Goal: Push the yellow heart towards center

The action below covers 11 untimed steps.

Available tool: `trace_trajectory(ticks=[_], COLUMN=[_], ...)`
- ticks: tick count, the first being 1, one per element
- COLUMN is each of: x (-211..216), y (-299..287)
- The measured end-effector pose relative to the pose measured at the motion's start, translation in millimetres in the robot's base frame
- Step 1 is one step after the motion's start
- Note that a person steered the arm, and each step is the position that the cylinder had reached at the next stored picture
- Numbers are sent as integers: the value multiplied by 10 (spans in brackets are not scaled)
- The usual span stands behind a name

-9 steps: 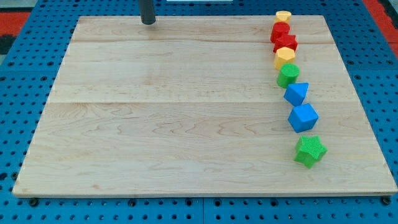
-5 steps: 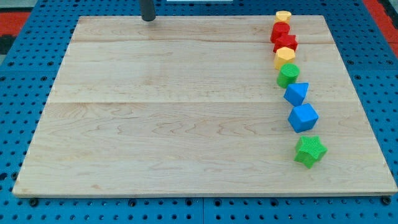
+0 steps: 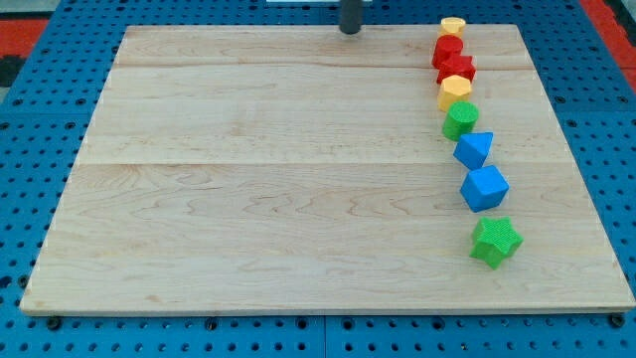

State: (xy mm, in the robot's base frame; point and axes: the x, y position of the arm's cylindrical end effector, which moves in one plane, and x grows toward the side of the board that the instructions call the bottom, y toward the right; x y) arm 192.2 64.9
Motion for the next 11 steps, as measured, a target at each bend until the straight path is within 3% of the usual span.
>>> trace_trajectory(ticks=[10, 11], x=[2, -8], y=[845, 1403])
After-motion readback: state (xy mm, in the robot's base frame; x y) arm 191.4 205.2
